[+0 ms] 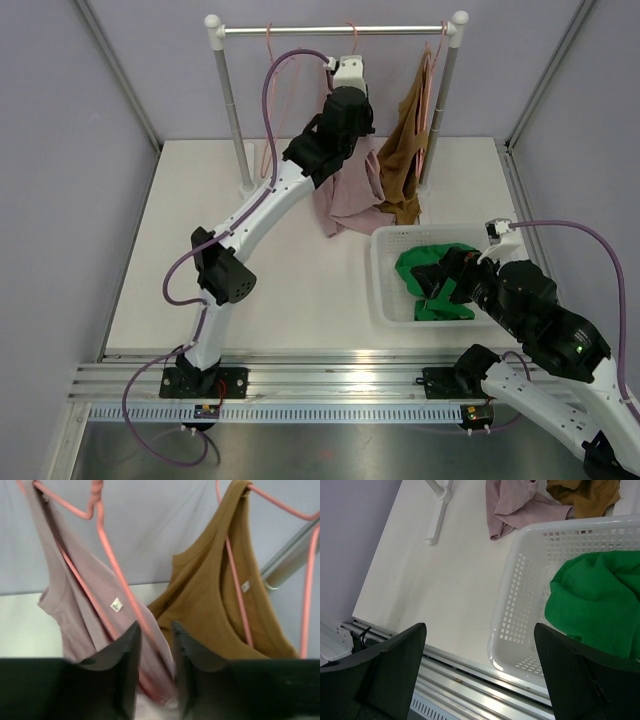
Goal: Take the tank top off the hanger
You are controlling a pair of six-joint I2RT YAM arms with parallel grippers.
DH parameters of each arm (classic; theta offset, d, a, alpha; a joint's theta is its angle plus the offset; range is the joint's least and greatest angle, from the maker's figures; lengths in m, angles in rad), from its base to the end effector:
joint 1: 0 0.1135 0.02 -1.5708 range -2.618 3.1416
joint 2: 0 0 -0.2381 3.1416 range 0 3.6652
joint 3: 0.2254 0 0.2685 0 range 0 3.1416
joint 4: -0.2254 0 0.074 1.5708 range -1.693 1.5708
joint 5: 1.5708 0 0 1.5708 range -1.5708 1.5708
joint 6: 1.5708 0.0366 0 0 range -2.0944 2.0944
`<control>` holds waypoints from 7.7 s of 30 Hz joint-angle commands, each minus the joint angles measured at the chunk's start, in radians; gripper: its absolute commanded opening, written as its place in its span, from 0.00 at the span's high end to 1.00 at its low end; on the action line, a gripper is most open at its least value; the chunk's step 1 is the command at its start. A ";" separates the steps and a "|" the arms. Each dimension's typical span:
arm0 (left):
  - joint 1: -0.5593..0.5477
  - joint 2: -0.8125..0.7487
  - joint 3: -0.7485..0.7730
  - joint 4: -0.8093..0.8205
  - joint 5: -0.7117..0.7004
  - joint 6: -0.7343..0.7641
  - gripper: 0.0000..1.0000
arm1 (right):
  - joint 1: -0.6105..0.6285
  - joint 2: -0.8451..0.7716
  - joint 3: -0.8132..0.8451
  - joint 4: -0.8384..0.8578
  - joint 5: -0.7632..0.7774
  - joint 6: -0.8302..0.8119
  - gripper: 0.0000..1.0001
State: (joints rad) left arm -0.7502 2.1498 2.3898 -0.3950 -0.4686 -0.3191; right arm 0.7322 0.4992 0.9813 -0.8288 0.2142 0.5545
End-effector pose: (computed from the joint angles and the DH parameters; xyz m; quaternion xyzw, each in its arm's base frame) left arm 0.3738 -0.3258 0.4168 0.0106 0.7542 -0.1705 0.6341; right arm 0.0931 0.0733 0.3647 -0.0110 0.8160 0.2727 0.5095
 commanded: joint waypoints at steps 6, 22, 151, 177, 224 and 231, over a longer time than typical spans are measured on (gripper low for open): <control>0.032 -0.103 -0.058 0.084 -0.038 0.040 1.00 | -0.004 0.022 -0.007 0.052 -0.018 -0.021 0.04; 0.060 -0.409 -0.175 0.047 0.149 0.071 1.00 | -0.002 0.013 -0.015 0.096 -0.058 -0.053 0.05; -0.235 -1.465 -1.457 0.556 -0.230 0.071 1.00 | 0.323 0.590 -0.056 0.511 -0.245 -0.025 0.95; 0.284 -0.926 -0.854 0.079 0.218 -0.167 1.00 | 0.400 0.638 -0.058 0.430 0.108 0.087 0.01; 0.446 -1.145 -0.889 -0.229 0.237 -0.140 0.01 | 0.406 1.104 0.135 0.315 0.014 -0.080 0.00; 0.446 -1.374 -1.104 -0.315 0.262 -0.081 0.01 | 0.424 1.323 0.217 0.201 0.059 -0.079 0.01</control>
State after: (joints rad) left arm -0.3077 0.7860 1.3460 -0.6525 -0.2035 -0.4564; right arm 1.1400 1.7729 1.1419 -0.5526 0.2276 0.4885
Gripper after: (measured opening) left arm 0.987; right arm 0.993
